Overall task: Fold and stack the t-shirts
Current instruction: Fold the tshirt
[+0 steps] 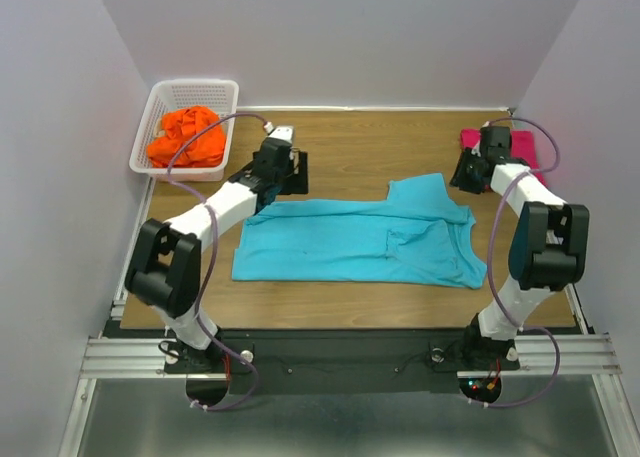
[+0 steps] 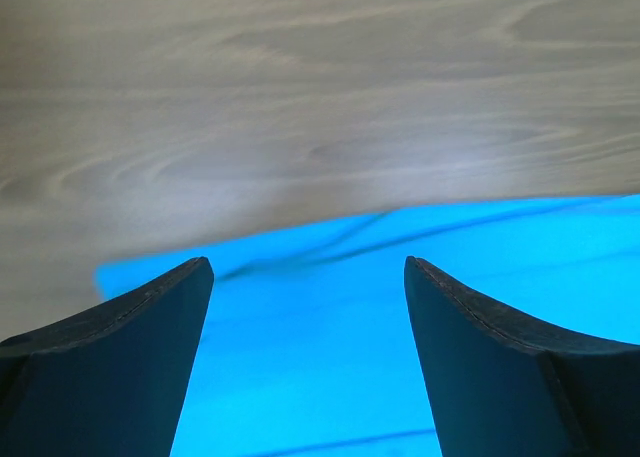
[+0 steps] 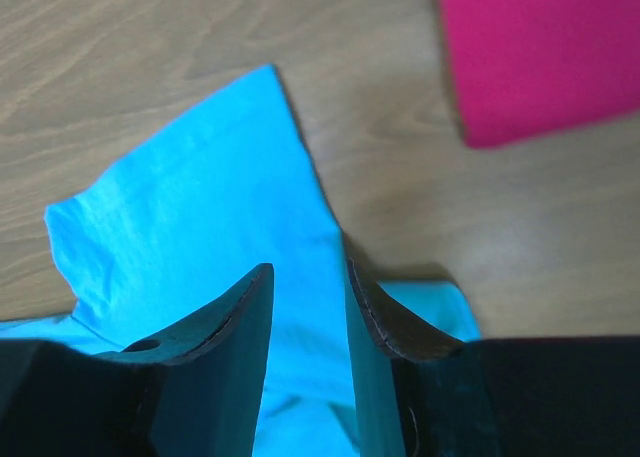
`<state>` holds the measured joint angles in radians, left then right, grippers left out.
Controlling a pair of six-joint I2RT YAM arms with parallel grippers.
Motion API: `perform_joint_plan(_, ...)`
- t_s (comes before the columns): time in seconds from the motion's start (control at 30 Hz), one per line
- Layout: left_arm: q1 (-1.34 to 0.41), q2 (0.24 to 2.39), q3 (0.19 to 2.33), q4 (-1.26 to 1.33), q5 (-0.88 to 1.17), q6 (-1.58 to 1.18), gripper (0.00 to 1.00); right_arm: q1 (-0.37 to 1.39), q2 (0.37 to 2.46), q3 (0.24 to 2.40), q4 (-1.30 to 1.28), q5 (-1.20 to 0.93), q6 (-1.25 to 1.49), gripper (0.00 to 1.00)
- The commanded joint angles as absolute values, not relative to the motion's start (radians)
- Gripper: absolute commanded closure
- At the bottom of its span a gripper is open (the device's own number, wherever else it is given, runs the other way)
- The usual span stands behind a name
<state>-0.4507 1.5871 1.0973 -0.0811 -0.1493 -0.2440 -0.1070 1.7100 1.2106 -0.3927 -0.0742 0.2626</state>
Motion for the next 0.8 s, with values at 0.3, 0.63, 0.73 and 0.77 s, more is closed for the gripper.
perform_joint_plan(0.3, -0.655, 2.015, 1.65, -0.014, -0.009, -0.268, 0.12, -0.055, 1.942, 1.388, -0.229, -0.1, 0.218, 0.6)
perform_joint_plan(0.63, -0.736, 2.212, 1.822, 0.075, 0.063, -0.268, 0.13, -0.055, 2.003, 1.405, -0.184, -0.052, 0.169, 0.6)
perform_joint_plan(0.73, -0.739, 2.252, 1.839, 0.109, 0.09, -0.284, 0.16, -0.055, 2.026, 1.414, -0.179, -0.048, 0.169, 0.6)
perform_joint_plan(0.77, -0.739, 2.269, 1.839, 0.118, 0.097, -0.285, 0.16, -0.055, 2.029, 1.416, -0.178, -0.049, 0.167, 0.6)
